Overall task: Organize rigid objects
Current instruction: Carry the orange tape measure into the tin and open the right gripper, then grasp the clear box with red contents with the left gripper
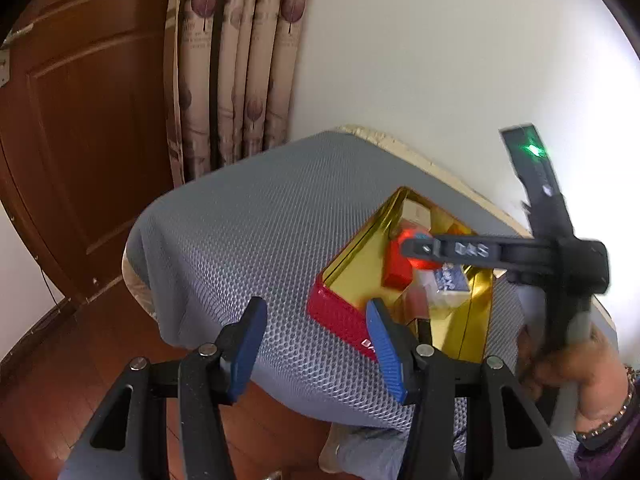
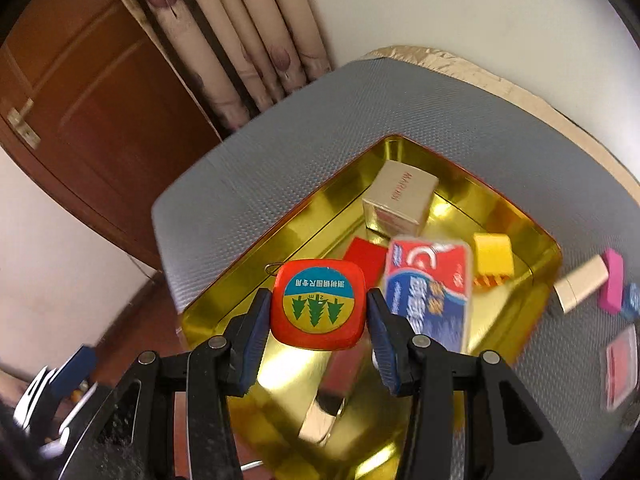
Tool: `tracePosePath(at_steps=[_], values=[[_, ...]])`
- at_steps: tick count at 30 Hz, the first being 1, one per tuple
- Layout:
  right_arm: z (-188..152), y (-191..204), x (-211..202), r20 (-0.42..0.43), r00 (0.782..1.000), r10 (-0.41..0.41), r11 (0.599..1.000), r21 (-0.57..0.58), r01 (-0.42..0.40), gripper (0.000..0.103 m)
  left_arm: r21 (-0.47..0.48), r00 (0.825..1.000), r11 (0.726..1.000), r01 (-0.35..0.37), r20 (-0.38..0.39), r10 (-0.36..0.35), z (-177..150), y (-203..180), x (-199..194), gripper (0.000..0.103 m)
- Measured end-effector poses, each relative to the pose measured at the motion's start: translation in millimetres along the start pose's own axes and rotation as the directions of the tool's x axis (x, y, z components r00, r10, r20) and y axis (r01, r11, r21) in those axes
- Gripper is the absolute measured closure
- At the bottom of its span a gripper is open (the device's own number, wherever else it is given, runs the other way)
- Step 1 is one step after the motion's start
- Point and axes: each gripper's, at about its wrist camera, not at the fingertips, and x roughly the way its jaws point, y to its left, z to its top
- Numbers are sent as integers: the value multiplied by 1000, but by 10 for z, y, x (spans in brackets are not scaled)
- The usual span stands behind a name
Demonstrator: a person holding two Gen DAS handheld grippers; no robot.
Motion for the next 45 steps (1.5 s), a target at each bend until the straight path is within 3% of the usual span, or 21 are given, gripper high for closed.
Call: tracePosePath(at_steps=[14,19,20,22,25,27,28,32,33,35,38,39,41,42,43,45], values=[[230,22,435,-51,998,-45,999,-8,45,58,-53,996,998,35,-80,-40,-2,118,213,50],[253,-35,234,28,1000,4,1000,24,-5,51,-29,997,999,21,-80,-23,-7,73,206,50],[242,-65,148,50,999,10,999,36,-11,46,-22,996,1000,20,-81,-21,-11,59,207,50],[150,-170,-120,124,992,32,997,70,-40,45,-4,997,1000,20,-78,-20,-21,21,192,50],[-226,-432,-609,248,969,-22,993,116,-7,37,39,998,999,35,-60,-33,-44,-66,131,50],[-667,-712,-931,313,940,-133,983,164,84,23,84,998,995,51,-41,-48,-74,-166,70,50],[-936,-900,-1079,325,921,-213,968,199,154,21,121,998,991,60,-31,-57,-102,-247,32,50],[-1769,-1659,-1407,228,834,-503,851,301,431,18,239,991,962,133,-57,-123,-224,-563,-24,50],[-2020,-1931,-1492,164,794,-586,790,333,515,18,257,987,954,157,-77,-142,-255,-638,-22,50],[-2336,-2278,-1609,92,745,-660,718,366,591,18,273,968,933,235,-153,-199,-329,-801,35,50],[-2756,-2758,-1768,-8,676,-736,617,403,676,17,229,912,907,353,-299,-279,-426,-1060,191,50],[-2866,-2892,-1814,-27,666,-745,598,416,685,16,212,894,901,378,-336,-296,-454,-1153,239,50],[-3025,-3091,-1876,-48,674,-738,584,456,671,14,166,856,888,428,-391,-339,-467,-1433,340,50],[-3062,-3171,-1914,-39,702,-711,595,498,630,14,155,844,884,442,-405,-351,-471,-1553,374,50],[-3091,-3220,-1965,-16,725,-688,607,534,588,14,151,837,880,451,-415,-358,-457,-1738,421,50],[-3110,-3253,-1981,4,743,-669,619,555,555,9,149,828,873,464,-423,-368,-426,-2096,515,50]])
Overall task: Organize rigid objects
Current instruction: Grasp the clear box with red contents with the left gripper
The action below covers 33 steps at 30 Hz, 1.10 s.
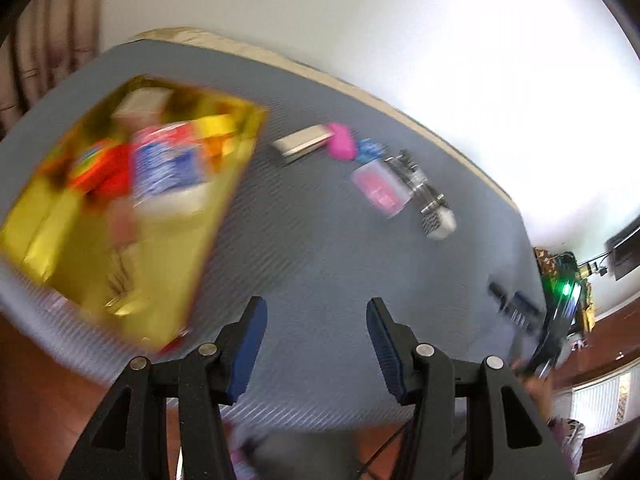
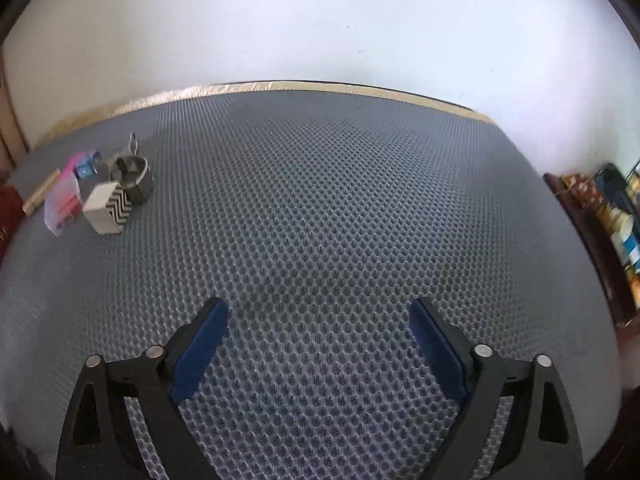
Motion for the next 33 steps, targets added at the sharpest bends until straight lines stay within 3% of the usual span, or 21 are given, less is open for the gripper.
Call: tracePosePath(at_steps=[5,10,17,24,33], values=[[-41,96,-55,7,999,46,998,-42,-46,9,-22,998,1000,19,-66,-21,501,-620,635,50],[-36,13,-138,41,992,118,993,-15,-117,9,-111,993,993,-28,-113,16,847,-859,1108,50],[-29,-83,-205,44,979,199,980,-27,-198,9,-228,983,963,-143,-143,112,1107,-814,1392,50],[-85,-256,-285,46,967,251,968,-19,-251,9,-240,960,941,-239,-207,191,1222,-823,1629,49],[-86,-306,-323,36,961,275,961,-18,-275,9,-258,948,926,-274,-234,215,1287,-796,1808,43]])
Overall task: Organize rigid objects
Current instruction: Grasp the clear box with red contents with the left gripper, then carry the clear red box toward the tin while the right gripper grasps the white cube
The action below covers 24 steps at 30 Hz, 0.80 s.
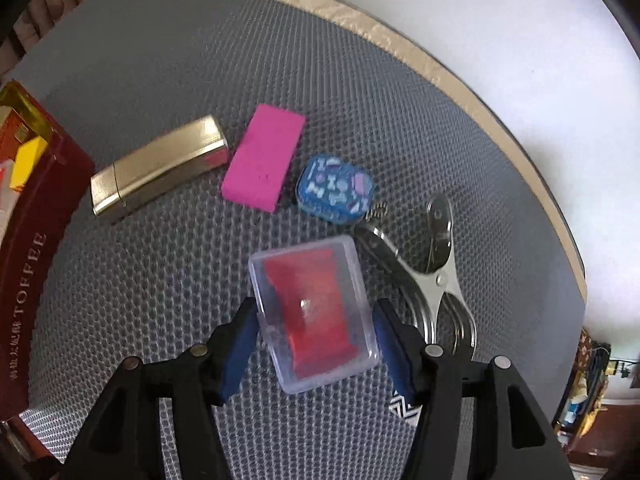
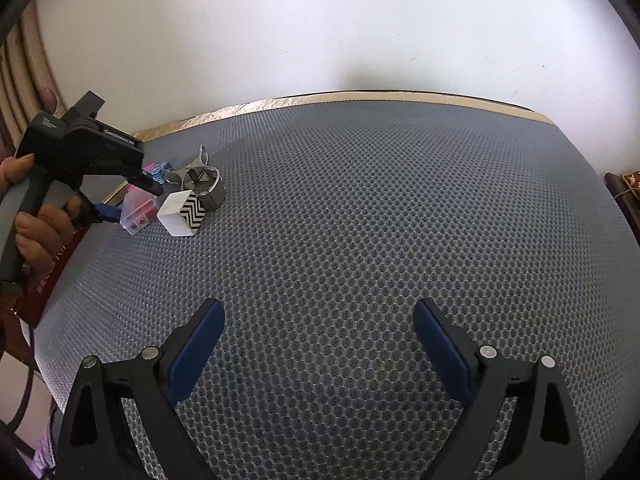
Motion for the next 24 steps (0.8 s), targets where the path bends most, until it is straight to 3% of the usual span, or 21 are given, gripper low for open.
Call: tracePosePath(at_steps=[5,9,12,21,24], values=[[2,-9,5,-8,1000,-11,1000,2,11,7,46,1000,999,-10,11,9,11,-146,58,46],[22,-10,64,-24,1000,-16,1000,8,17,6,81,999,996,37,15,-38,-94,-90,0,47],[36,10,123,-33,999,-22,1000,7,23,6,98,993,989,114,24,-117,-234,54,-143,47],[53,129,129,-7,999,-51,999,-6,51,8,173,976,966,194,66,-207,-800,541,-627,47],[82,317,58,2,999,37,999,14,-37,10,182,970,962,202,97,-222,-899,782,-780,47]])
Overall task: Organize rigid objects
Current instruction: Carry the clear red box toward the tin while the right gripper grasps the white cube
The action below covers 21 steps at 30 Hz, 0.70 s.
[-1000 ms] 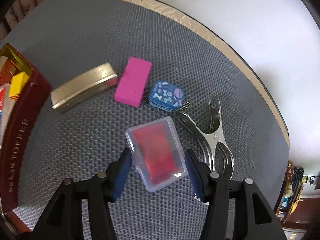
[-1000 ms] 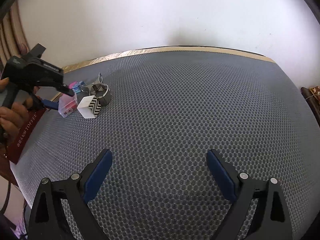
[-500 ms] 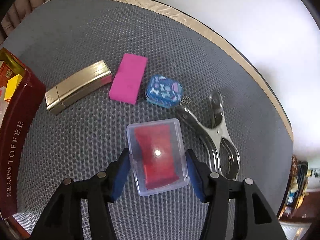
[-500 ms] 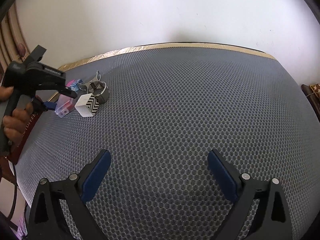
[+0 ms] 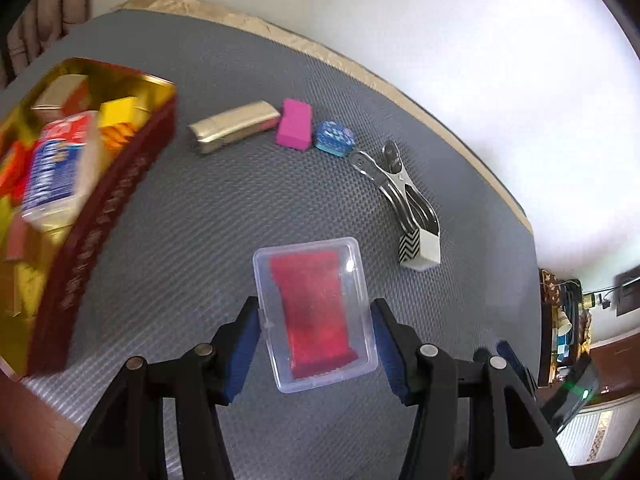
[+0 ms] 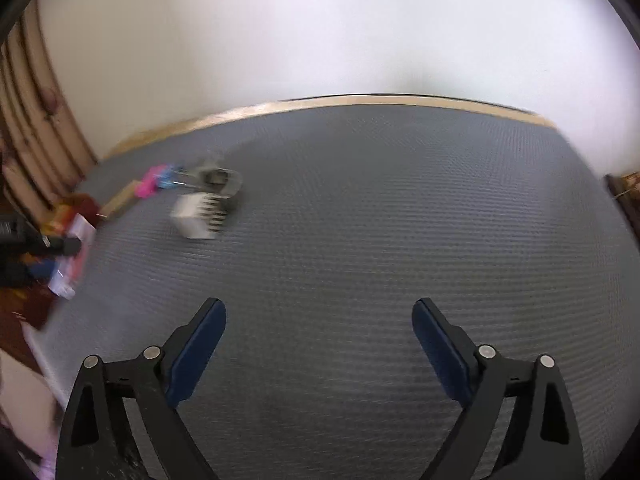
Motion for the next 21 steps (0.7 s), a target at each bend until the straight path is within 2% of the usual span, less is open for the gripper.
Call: tracePosePath(at_steps=[4,5,6,8,14,16,18,19,21], values=[[103,428,120,-16,995,95,995,-2,-95,10,-7,998,1000,11,54,-10,-102,156,-382,47],[133,534,182,-23,995,97,995,-6,-97,14,-9,997,1000,10,70,-10,-103,265,-529,47],[179,625,255,-30,995,99,995,-6,-100,21,-13,996,1000,8,85,-7,-93,340,-626,47],[265,746,378,-35,995,91,996,-1,-91,28,-22,993,1000,0,119,3,-106,528,-840,47],[477,955,725,-37,999,21,1000,13,-20,31,-80,981,996,-48,183,62,-100,1053,-1276,47],[484,987,813,-52,999,1,1000,12,-1,38,-102,978,993,-64,194,83,-101,1215,-1362,47],[491,987,915,-82,997,-14,1000,19,16,63,-124,974,989,-78,204,103,-112,1385,-1451,47],[490,990,970,-102,994,-23,999,22,26,70,-134,972,987,-84,209,111,-115,1449,-1475,47],[478,979,944,-88,995,-37,999,19,39,75,-143,967,984,-102,219,132,-117,1569,-1549,47]])
